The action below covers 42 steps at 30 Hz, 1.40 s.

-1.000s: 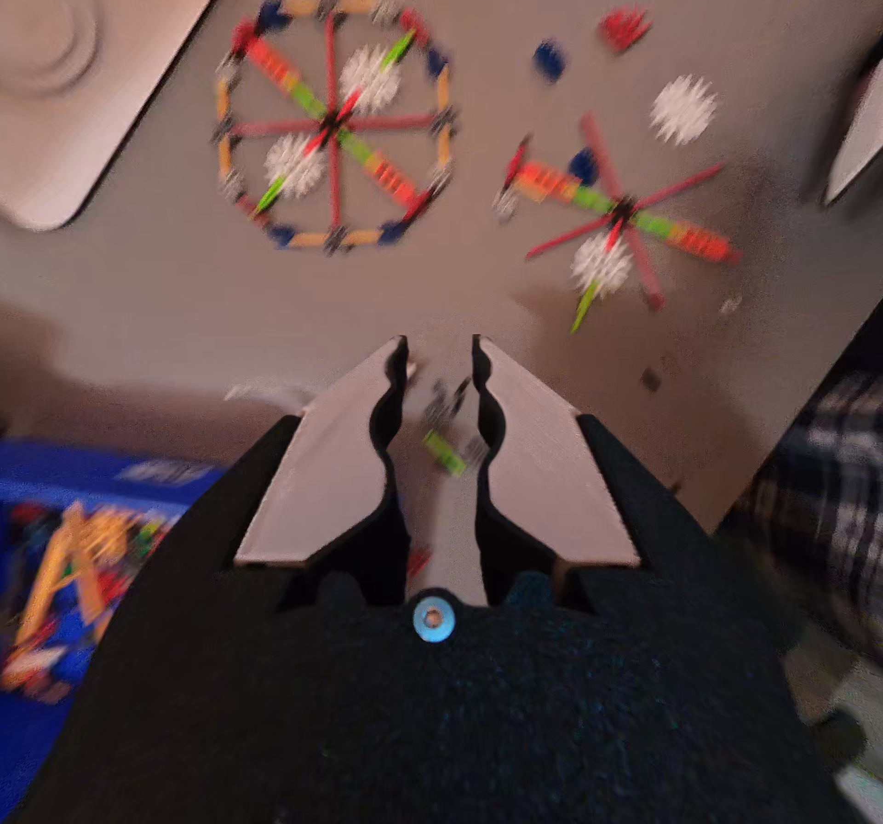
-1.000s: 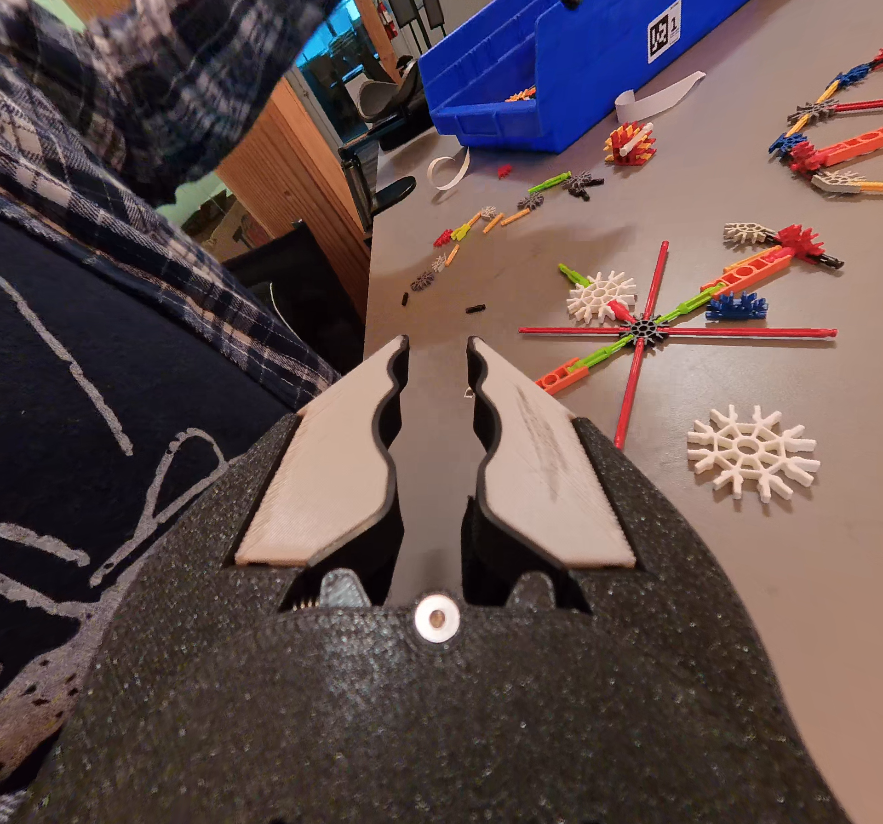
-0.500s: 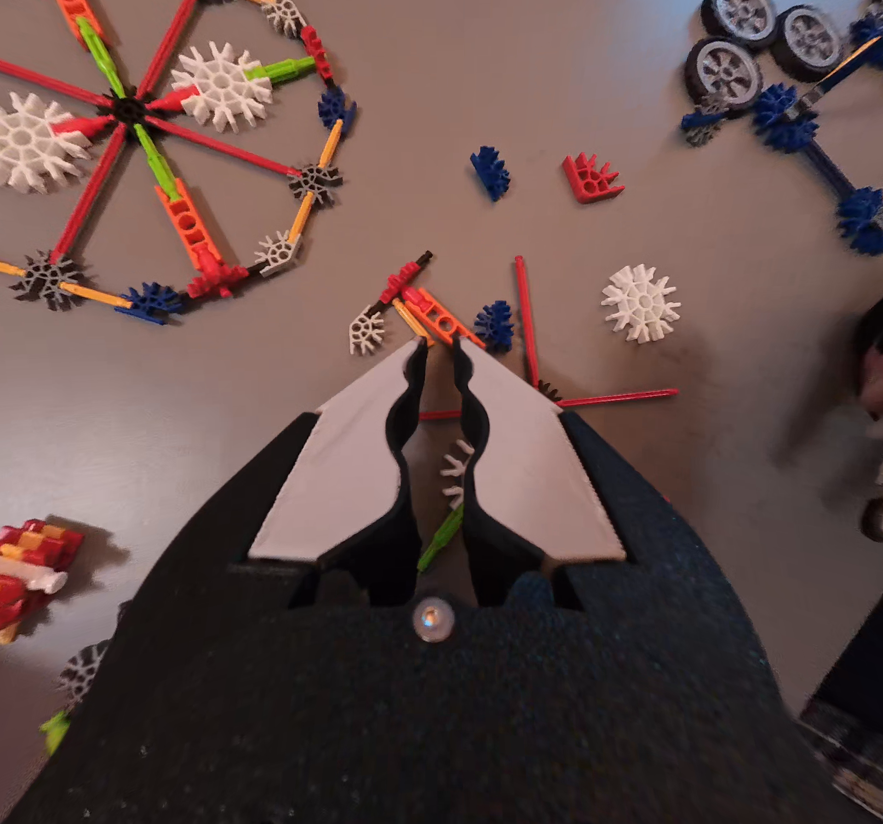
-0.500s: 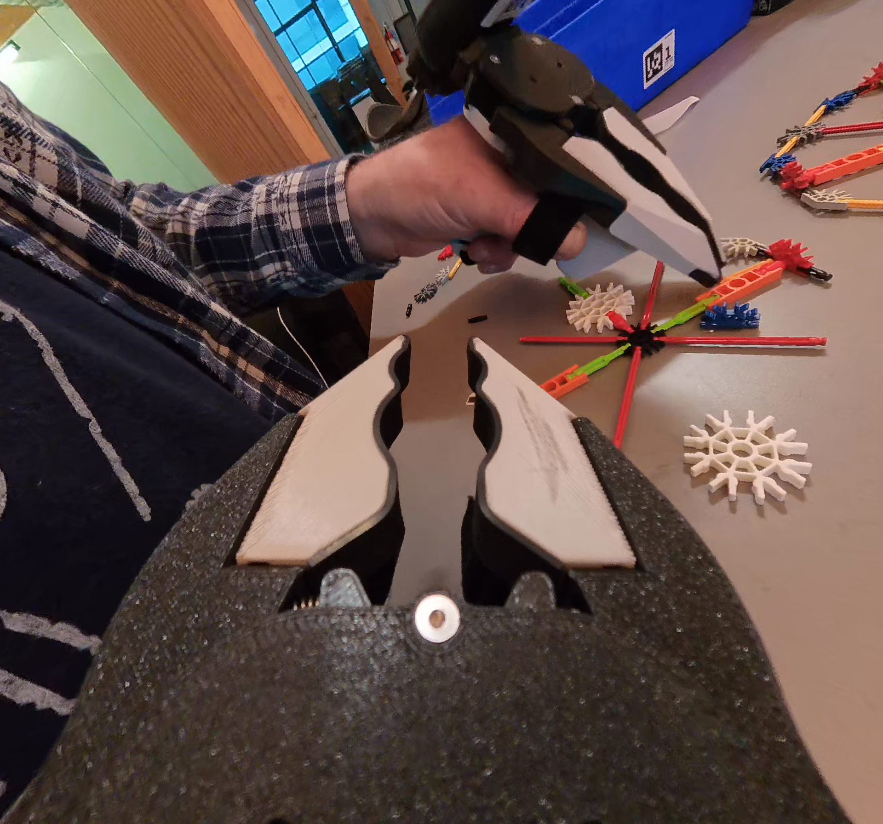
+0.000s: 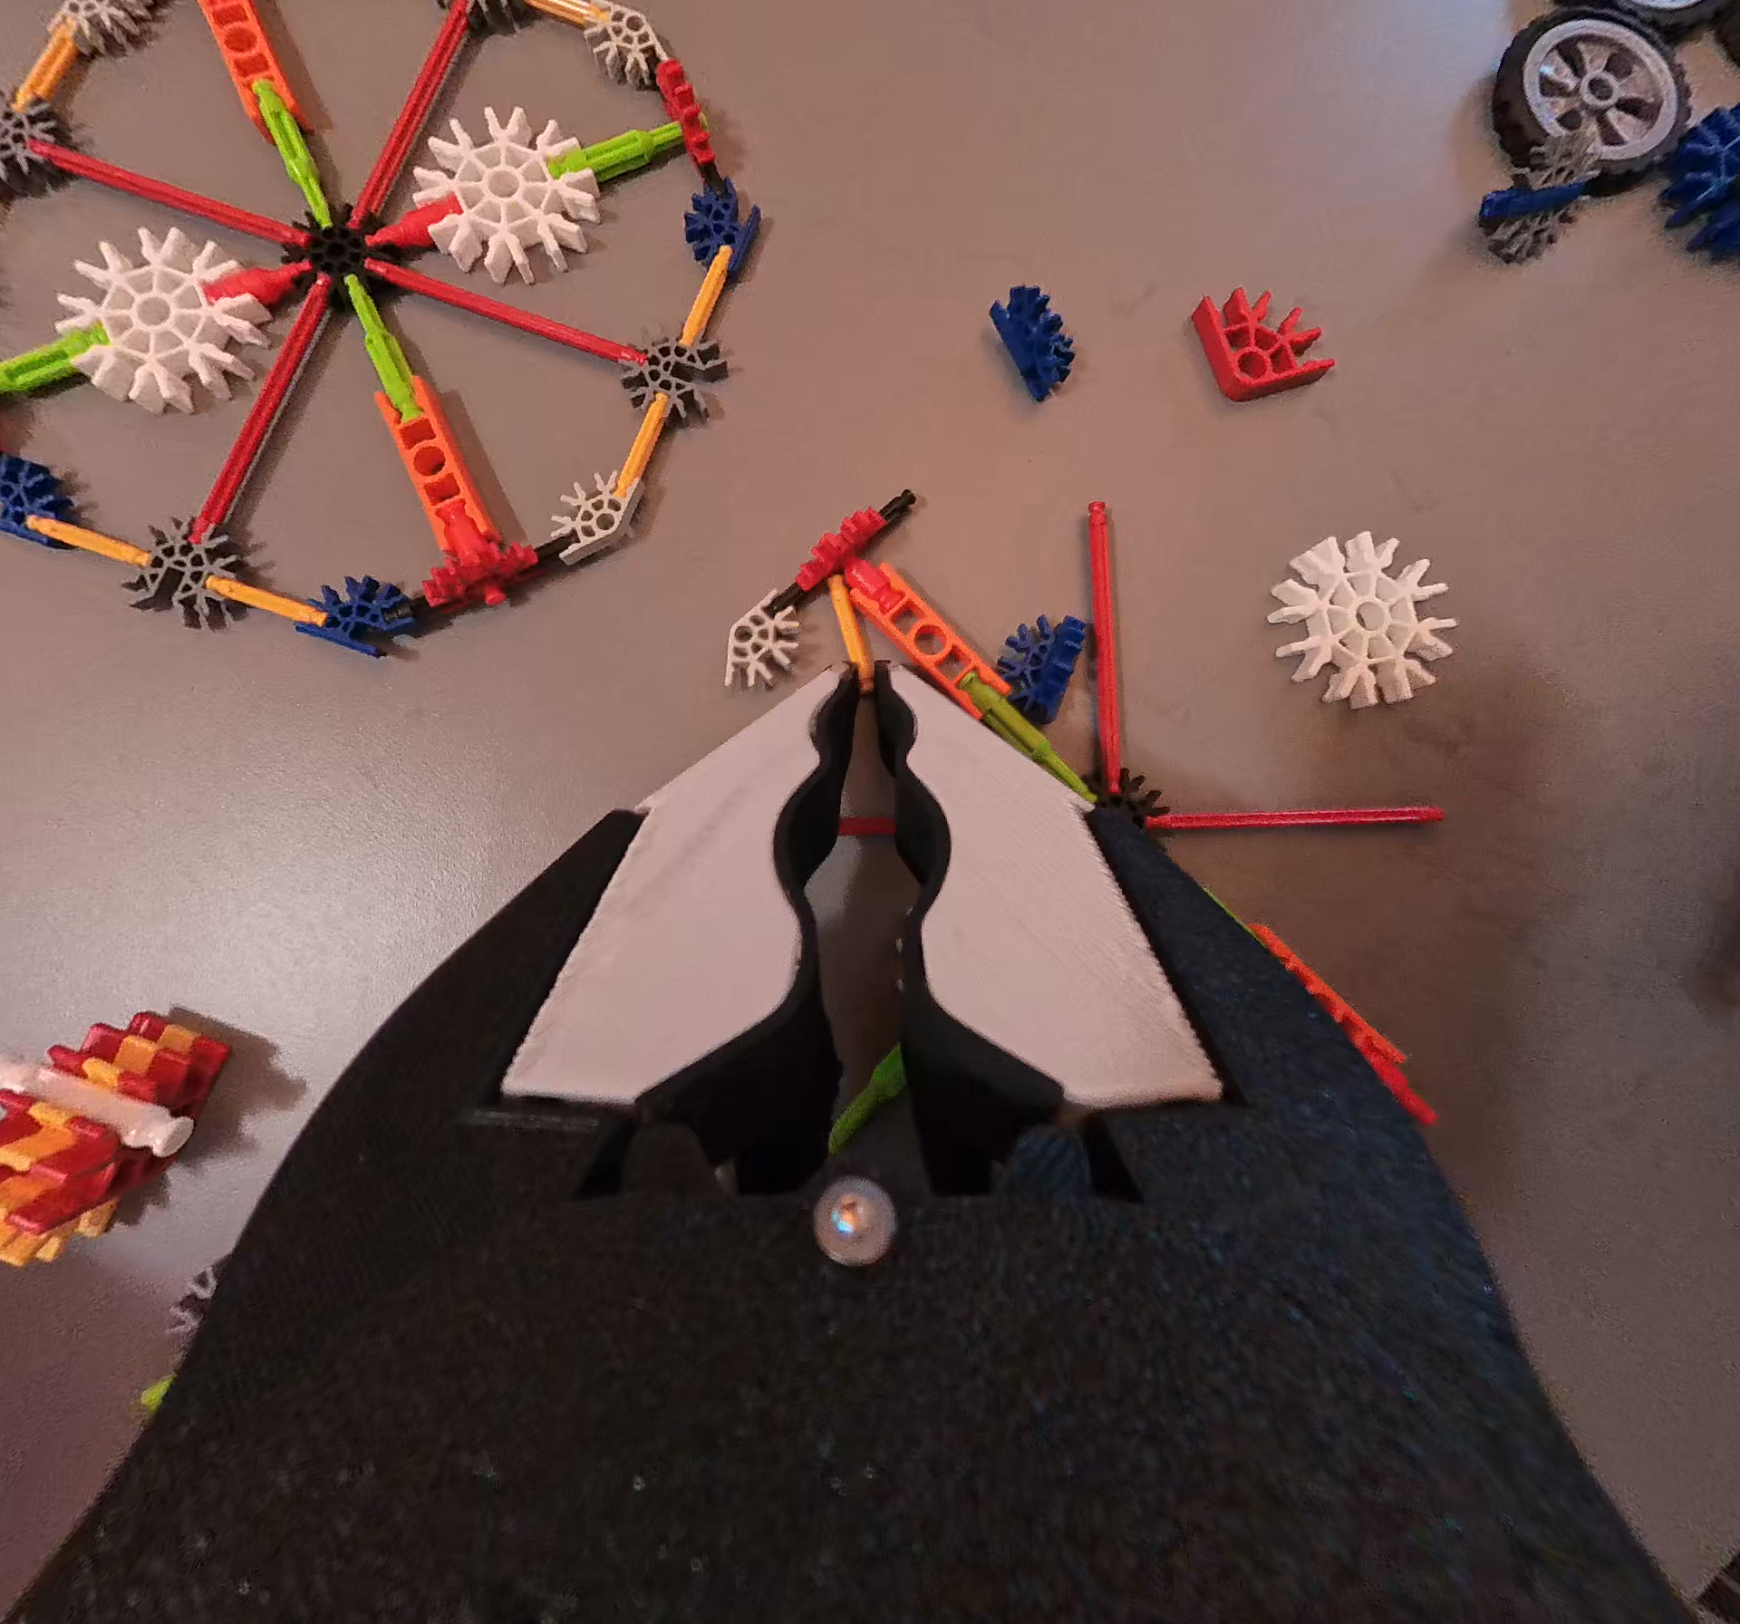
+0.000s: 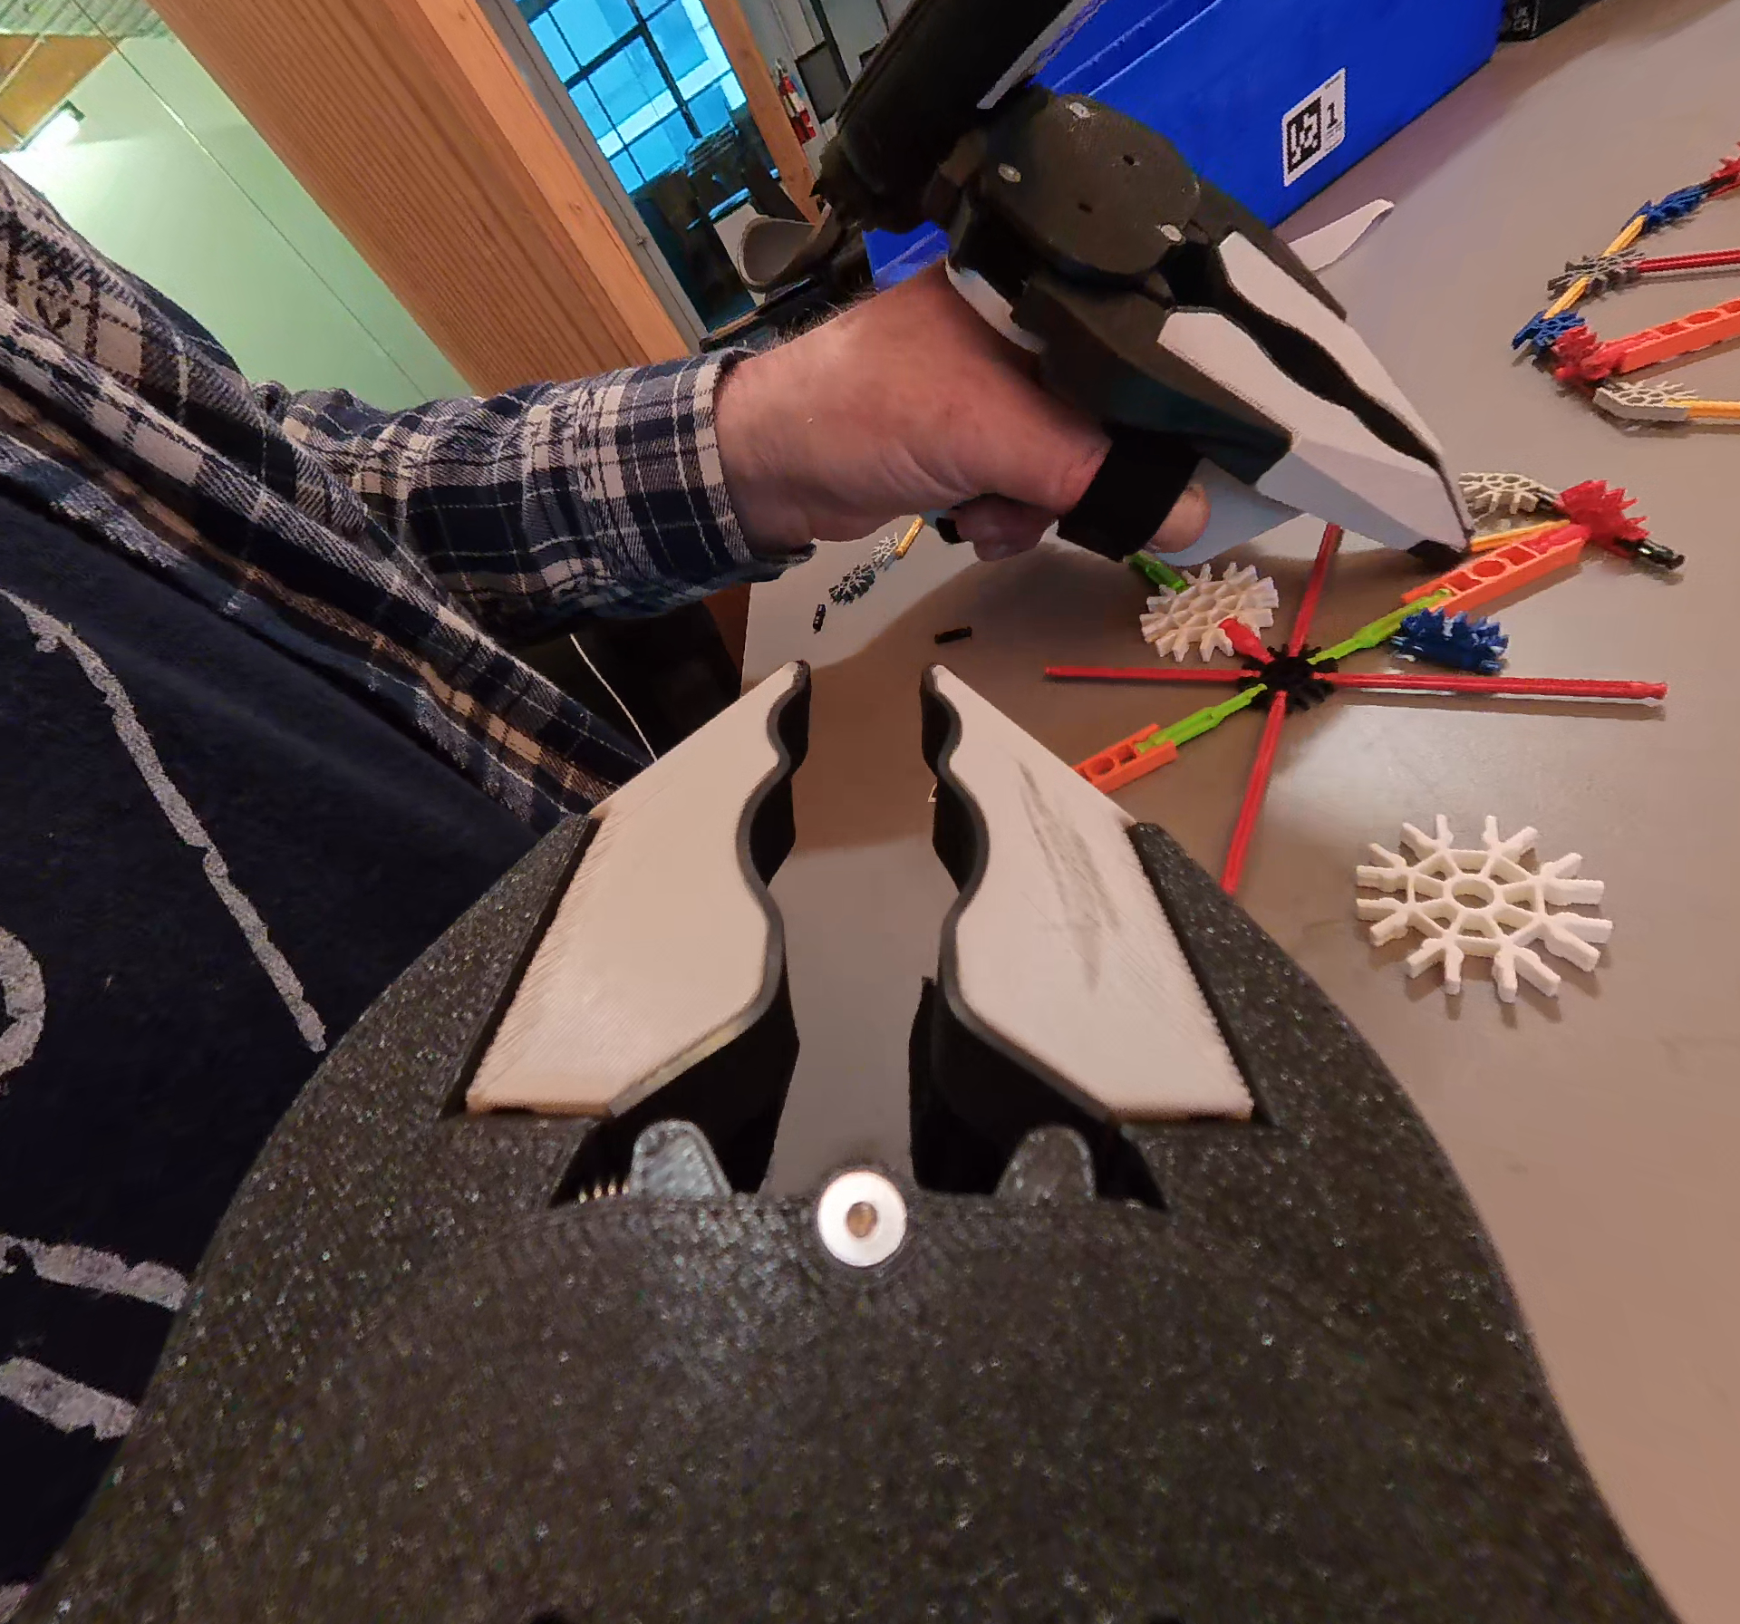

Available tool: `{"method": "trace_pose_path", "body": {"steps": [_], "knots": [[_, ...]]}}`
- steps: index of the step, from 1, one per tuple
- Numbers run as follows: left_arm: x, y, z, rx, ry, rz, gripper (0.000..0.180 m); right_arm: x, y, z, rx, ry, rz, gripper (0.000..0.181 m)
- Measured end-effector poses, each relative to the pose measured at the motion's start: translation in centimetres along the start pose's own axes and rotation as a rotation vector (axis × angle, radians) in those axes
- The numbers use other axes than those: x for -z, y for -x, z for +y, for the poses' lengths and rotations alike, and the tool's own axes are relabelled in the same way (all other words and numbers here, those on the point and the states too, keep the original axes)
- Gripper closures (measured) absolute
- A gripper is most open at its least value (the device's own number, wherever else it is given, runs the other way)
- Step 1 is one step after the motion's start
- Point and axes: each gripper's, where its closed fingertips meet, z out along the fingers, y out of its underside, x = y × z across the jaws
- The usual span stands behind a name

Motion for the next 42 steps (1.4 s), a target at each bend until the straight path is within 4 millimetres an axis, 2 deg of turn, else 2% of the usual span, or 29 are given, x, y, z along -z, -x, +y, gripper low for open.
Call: {"method": "trace_pose_path", "body": {"steps": [7,13,19,23,29,34,42], "knots": [[0.1,-0.6,0.0,-0.042,-0.023,0.005,0.178,0.0,0.0,0.0,-0.002,-0.004,0.001,0.159],[1.0,-1.1,0.0,-0.071,-0.041,0.033,0.178,0.0,-0.1,0.0,-0.003,-0.002,0.005,0.159],[2.8,0.2,-0.3,-0.139,-0.055,0.050,0.178,-0.1,-0.1,0.1,-0.002,0.004,0.009,0.159],[3.1,1.4,-0.2,-0.170,-0.033,0.054,0.178,-0.1,-0.1,0.1,-0.001,0.008,0.012,0.158],[2.7,1.4,-0.3,-0.216,-0.026,0.098,0.178,-0.2,-0.2,0.3,0.007,0.021,0.023,0.158],[2.3,1.7,0.1,-0.307,0.018,0.101,0.178,-0.3,-0.2,0.4,0.007,0.028,0.024,0.158],[1.5,1.7,0.6,-0.356,0.062,0.124,0.178,-0.2,-0.2,0.4,0.004,0.028,0.024,0.158]]}}
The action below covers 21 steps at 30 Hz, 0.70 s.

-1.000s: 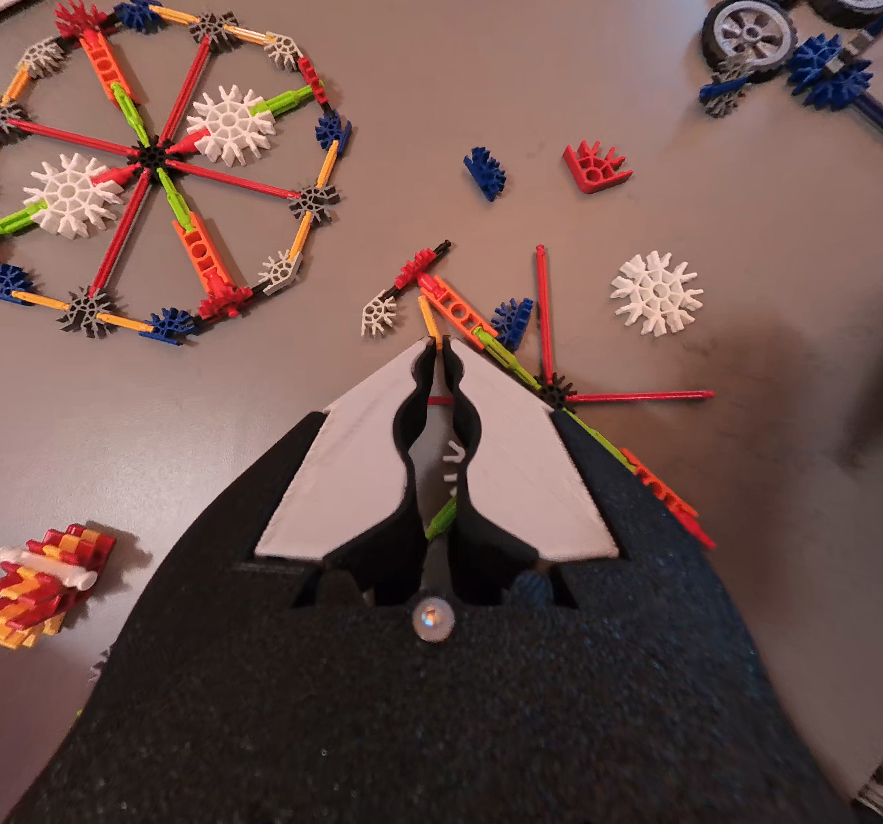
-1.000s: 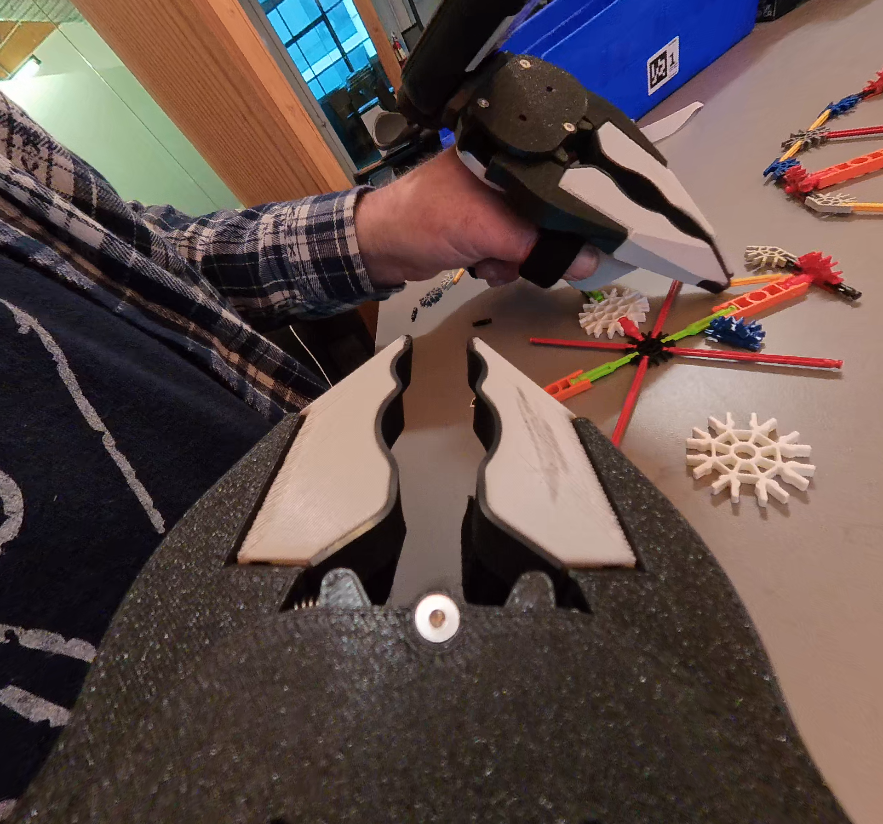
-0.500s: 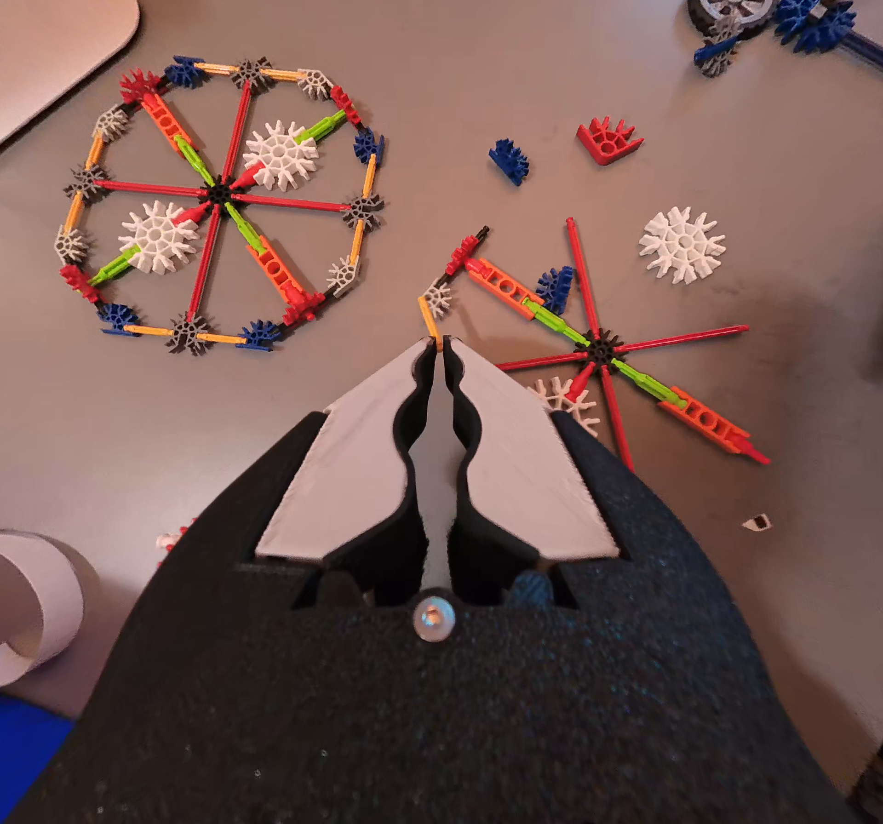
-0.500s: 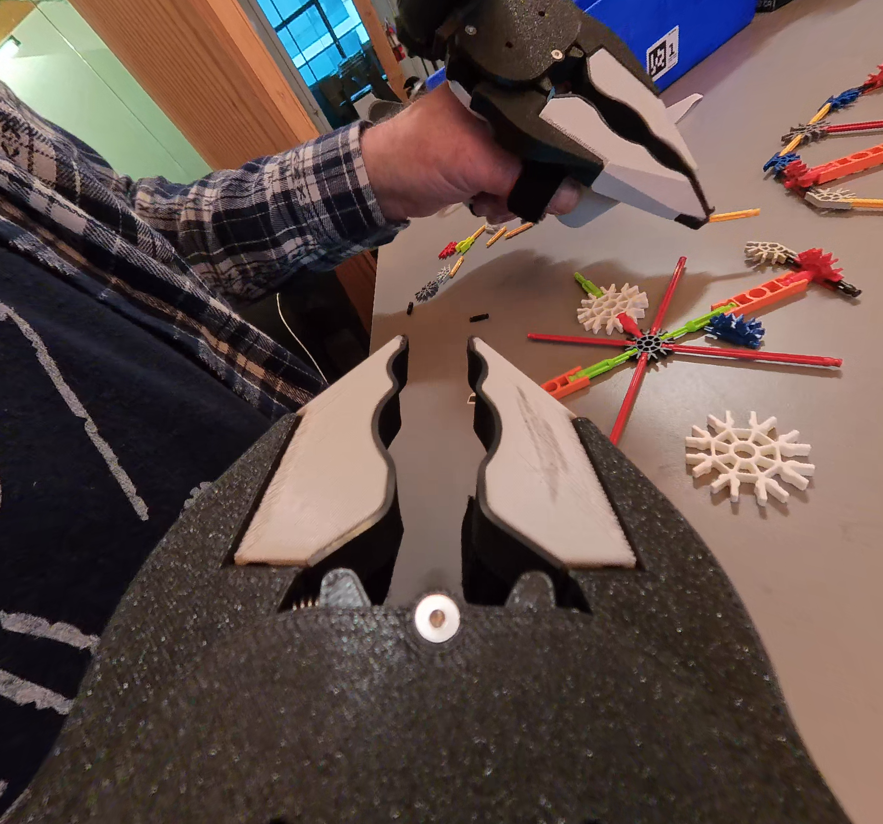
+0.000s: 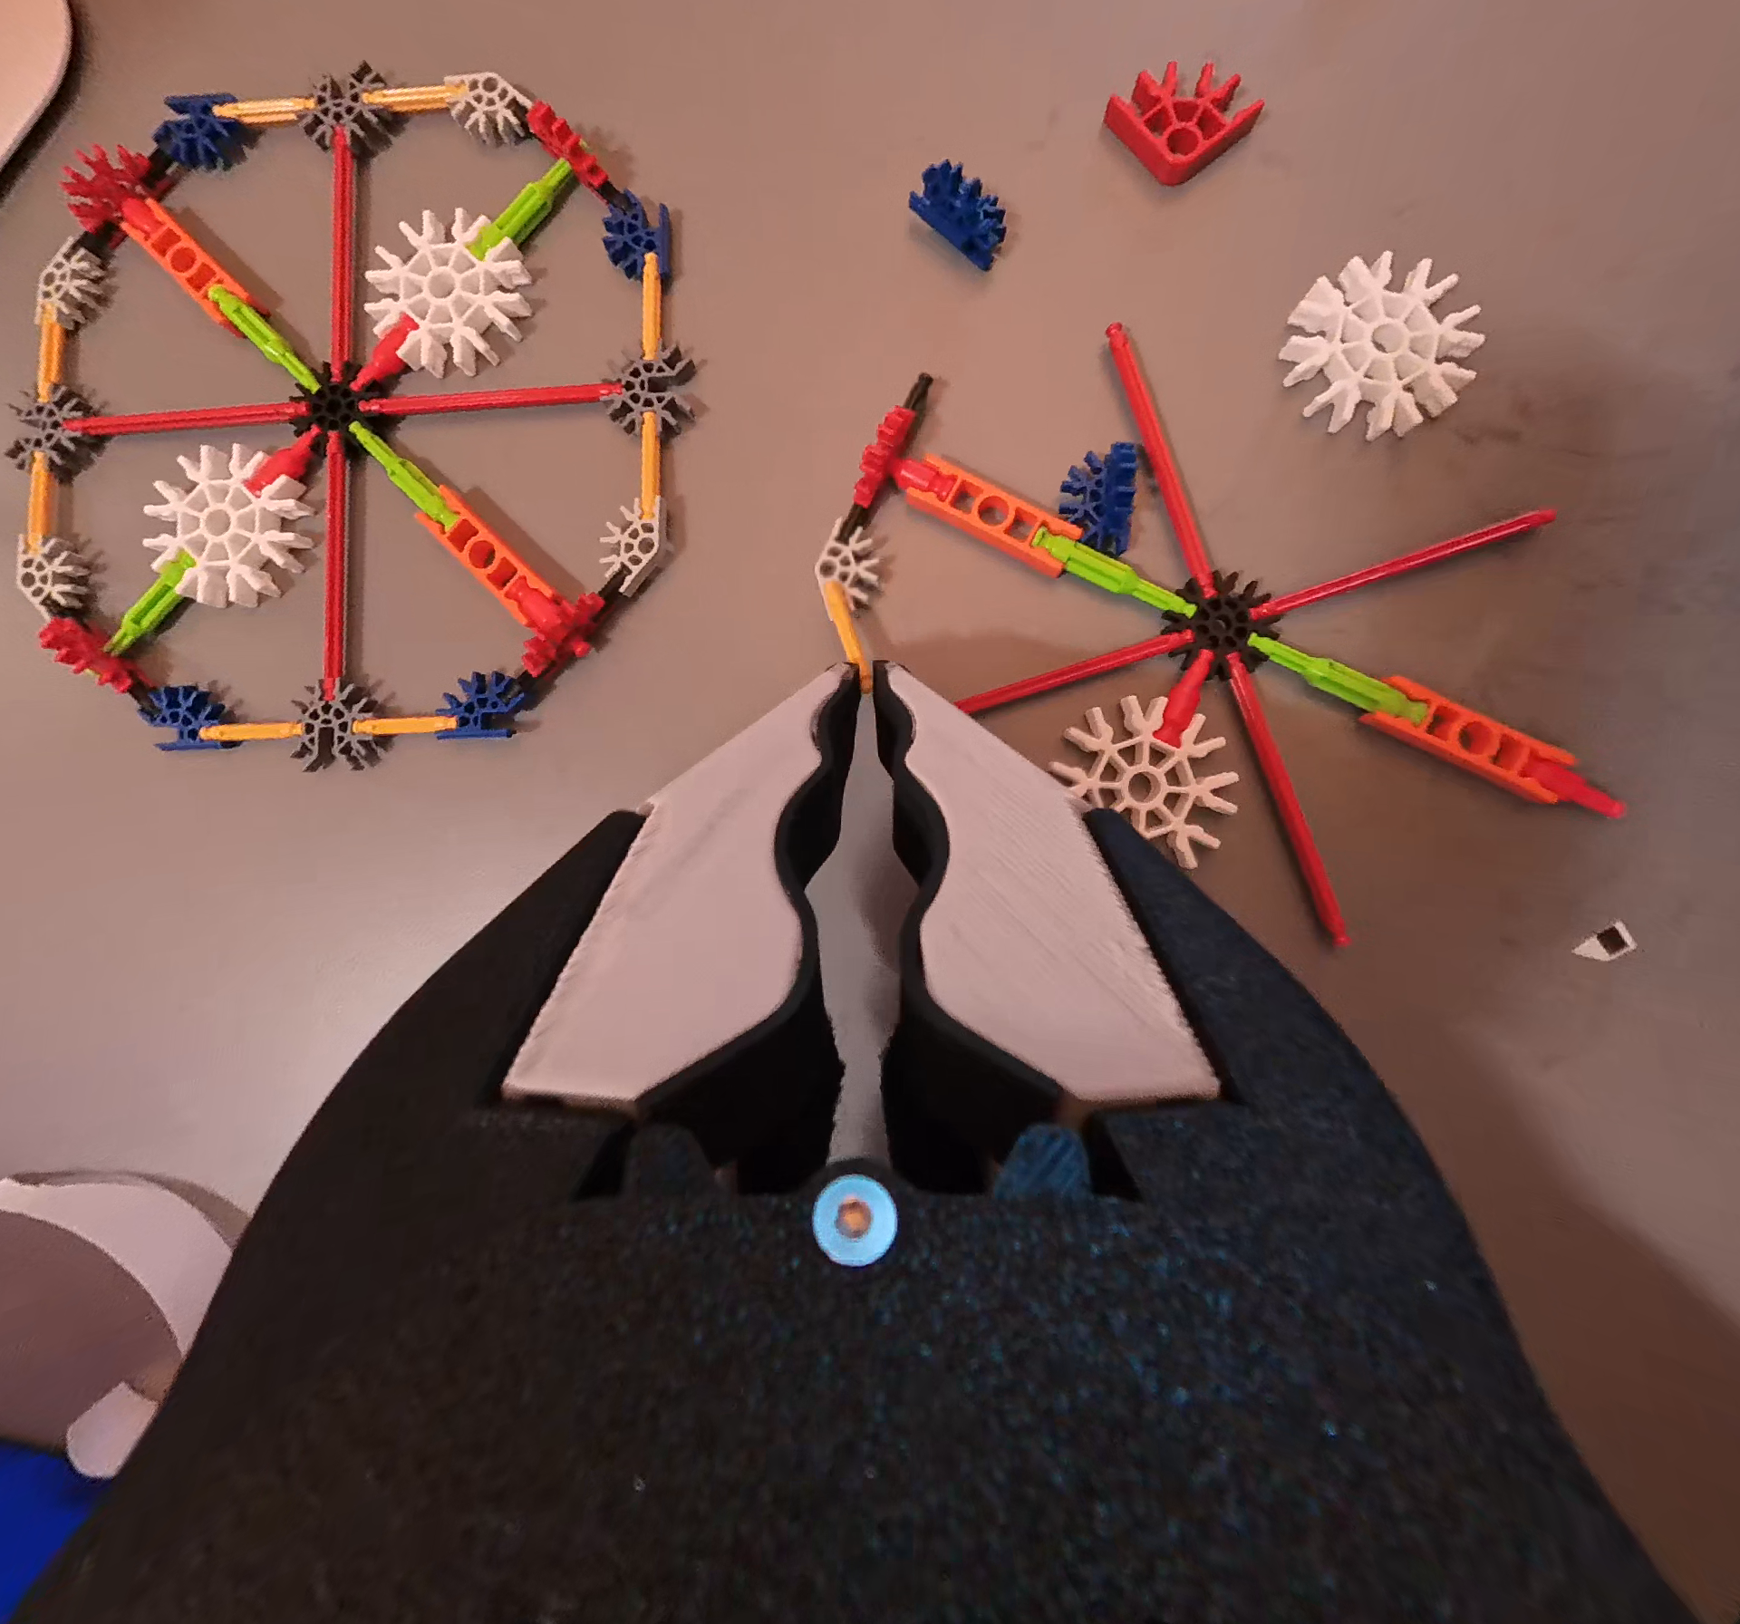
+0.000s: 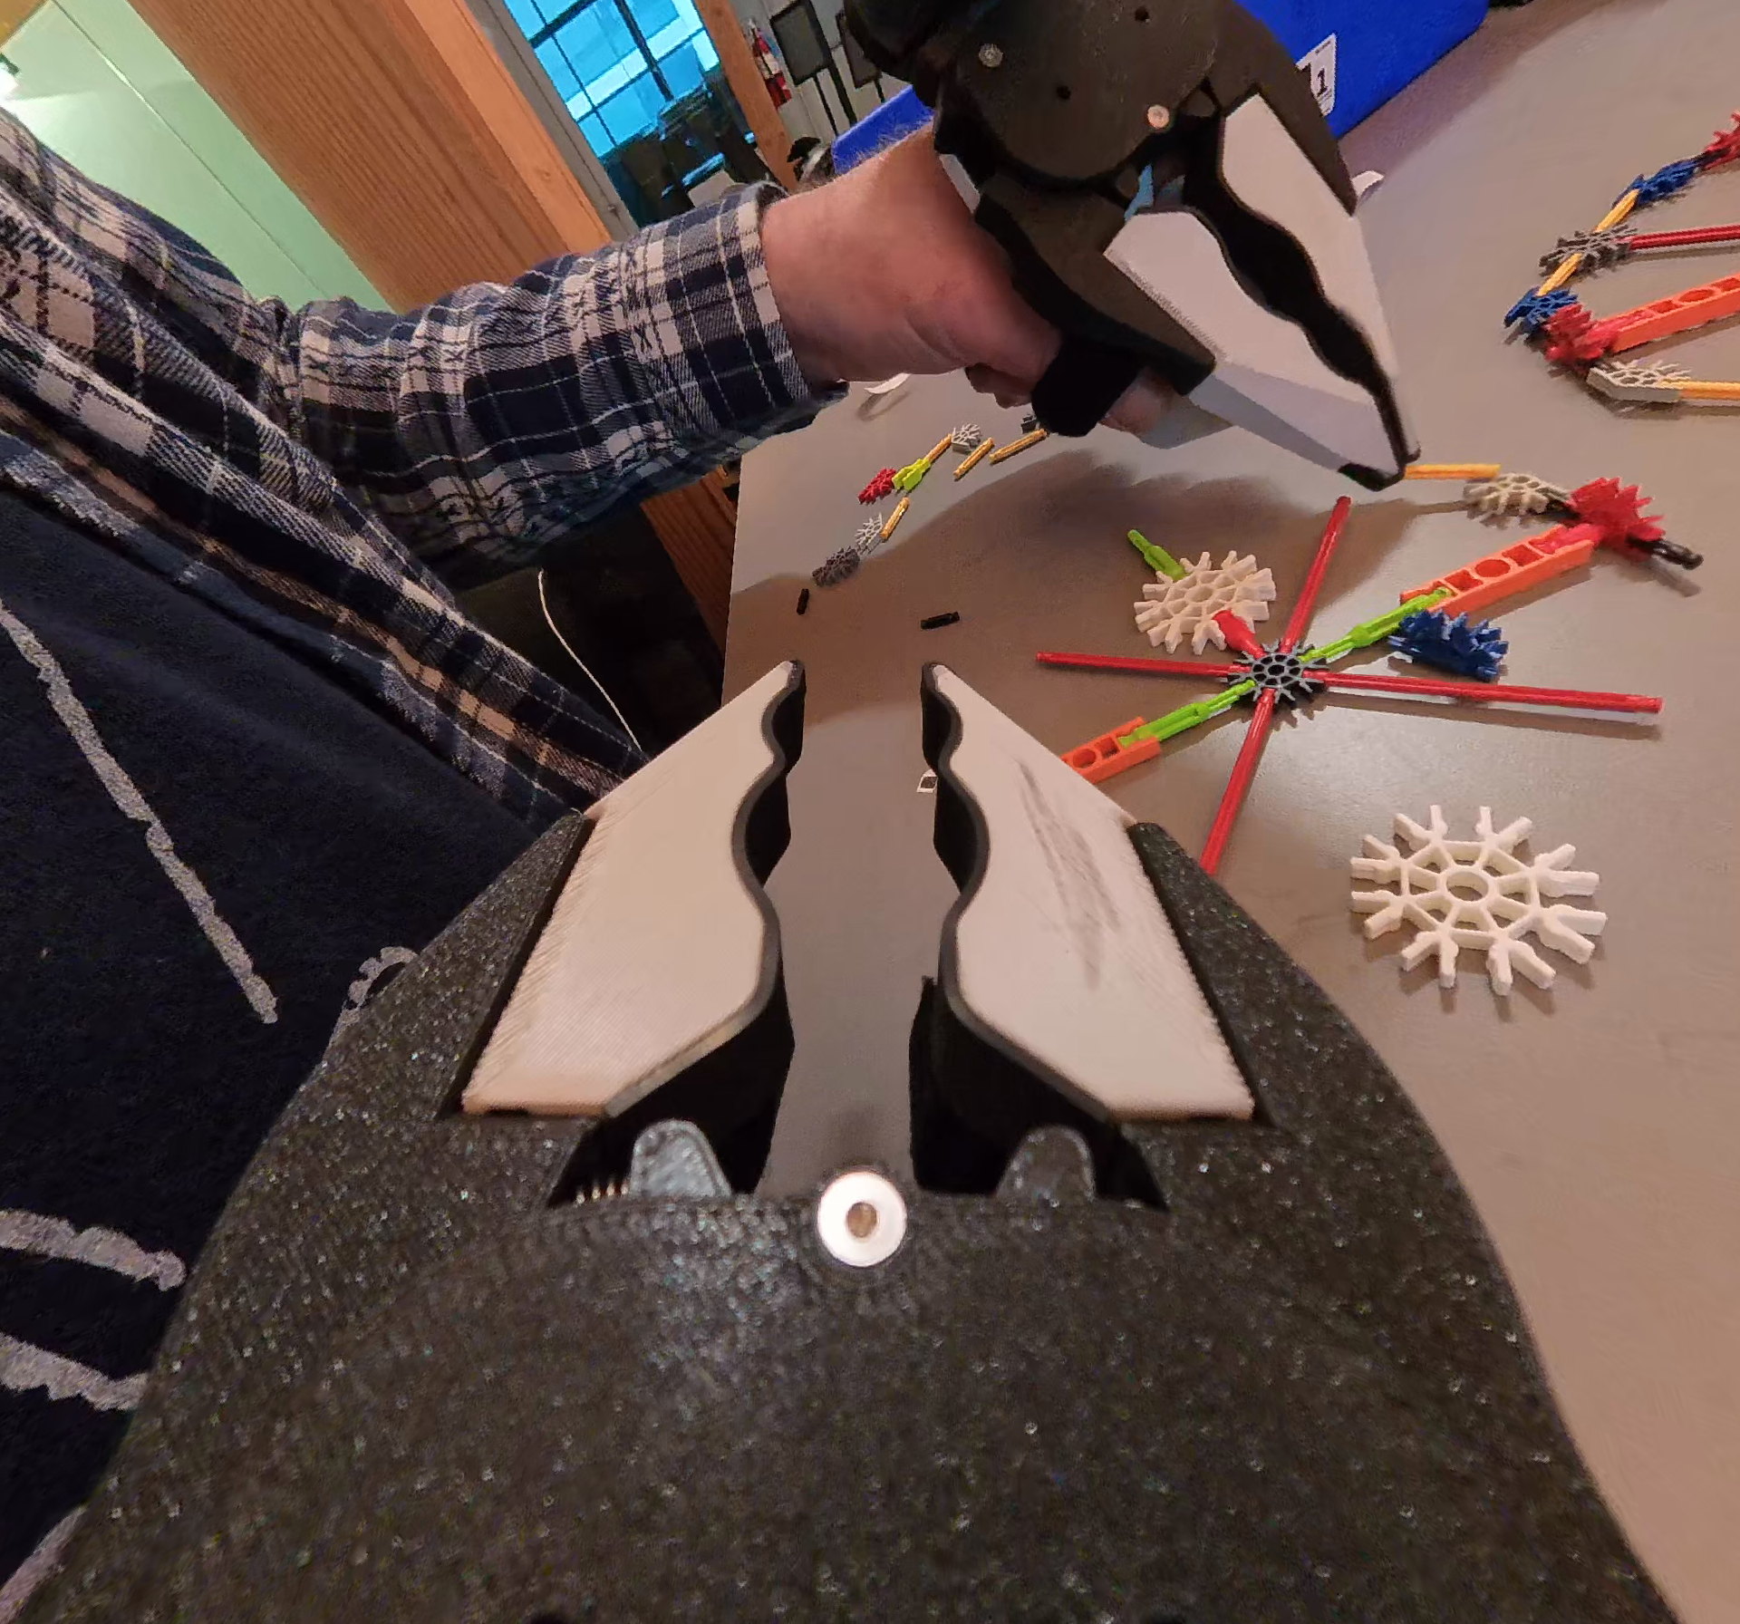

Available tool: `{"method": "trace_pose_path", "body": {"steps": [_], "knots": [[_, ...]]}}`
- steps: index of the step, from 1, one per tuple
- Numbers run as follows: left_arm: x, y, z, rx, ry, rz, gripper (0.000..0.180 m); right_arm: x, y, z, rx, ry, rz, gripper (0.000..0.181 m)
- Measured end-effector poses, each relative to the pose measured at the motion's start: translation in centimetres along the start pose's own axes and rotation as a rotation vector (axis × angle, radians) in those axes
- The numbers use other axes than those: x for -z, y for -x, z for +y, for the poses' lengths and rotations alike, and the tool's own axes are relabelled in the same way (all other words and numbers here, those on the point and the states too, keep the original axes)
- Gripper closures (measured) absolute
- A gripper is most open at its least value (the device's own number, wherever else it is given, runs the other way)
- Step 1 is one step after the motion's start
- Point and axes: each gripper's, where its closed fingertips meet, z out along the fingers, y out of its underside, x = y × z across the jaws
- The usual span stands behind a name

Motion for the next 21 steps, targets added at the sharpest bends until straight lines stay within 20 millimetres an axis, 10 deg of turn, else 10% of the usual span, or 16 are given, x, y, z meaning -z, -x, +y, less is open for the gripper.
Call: {"method": "trace_pose_path", "body": {"steps": [21], "knots": [[-0.21,0.18,0.57,-0.029,0.029,0.005,0.179,0.16,0.10,-0.04,0.001,-0.004,0.002,0.158]]}}
